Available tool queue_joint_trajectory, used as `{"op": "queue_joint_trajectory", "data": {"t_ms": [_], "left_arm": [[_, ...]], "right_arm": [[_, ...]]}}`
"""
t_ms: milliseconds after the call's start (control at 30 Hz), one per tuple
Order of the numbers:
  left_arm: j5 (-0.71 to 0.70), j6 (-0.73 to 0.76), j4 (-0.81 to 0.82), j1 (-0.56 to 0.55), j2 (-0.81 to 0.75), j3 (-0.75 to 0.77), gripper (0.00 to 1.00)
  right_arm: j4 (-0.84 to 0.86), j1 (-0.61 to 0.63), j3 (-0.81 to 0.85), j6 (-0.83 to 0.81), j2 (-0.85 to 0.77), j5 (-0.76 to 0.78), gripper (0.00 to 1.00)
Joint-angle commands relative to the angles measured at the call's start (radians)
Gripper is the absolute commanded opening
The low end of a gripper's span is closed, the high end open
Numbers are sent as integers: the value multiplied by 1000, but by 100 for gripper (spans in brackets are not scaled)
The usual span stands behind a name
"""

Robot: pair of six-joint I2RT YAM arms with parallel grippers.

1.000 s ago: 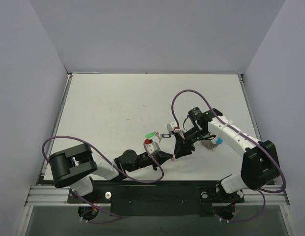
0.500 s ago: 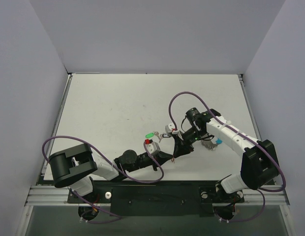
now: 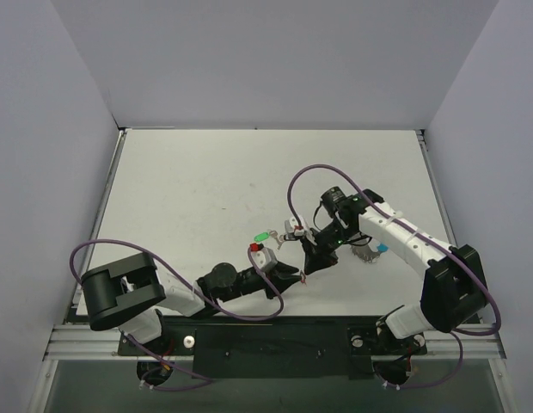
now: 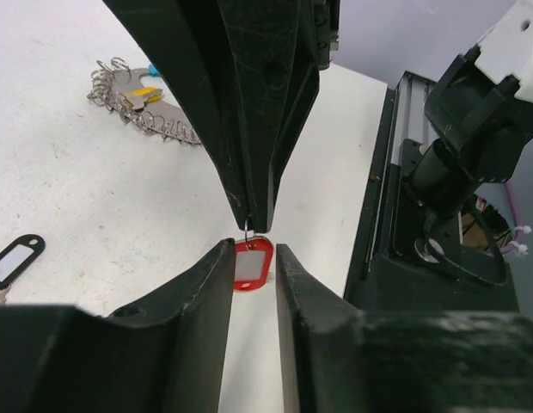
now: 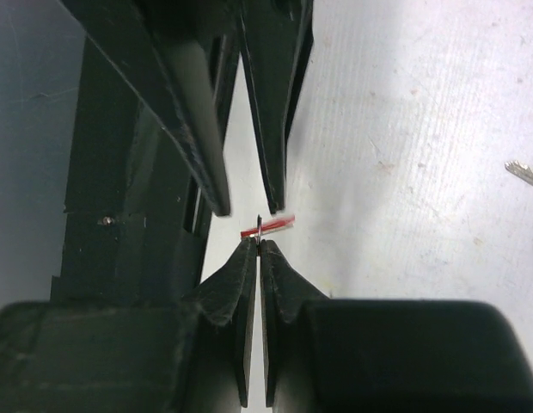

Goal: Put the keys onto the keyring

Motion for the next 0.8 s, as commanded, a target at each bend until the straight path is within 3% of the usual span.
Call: {"op": "queue_joint_trajectory", "data": {"t_ms": [0, 200, 467, 767], "left_arm": [[-29, 2, 219, 2, -109, -43, 43], [-29, 108, -216, 2, -320, -49, 50], [-63, 195, -381, 3, -427, -47, 50], [-112, 228, -503, 3, -564, -76, 50]], "right_arm": [[-138, 36, 95, 23, -21, 169, 0], [-362, 88, 259, -19, 91, 388, 0], [-372, 135, 296, 134, 121, 672, 0], [-439, 73, 187, 202, 88, 815, 0]]}}
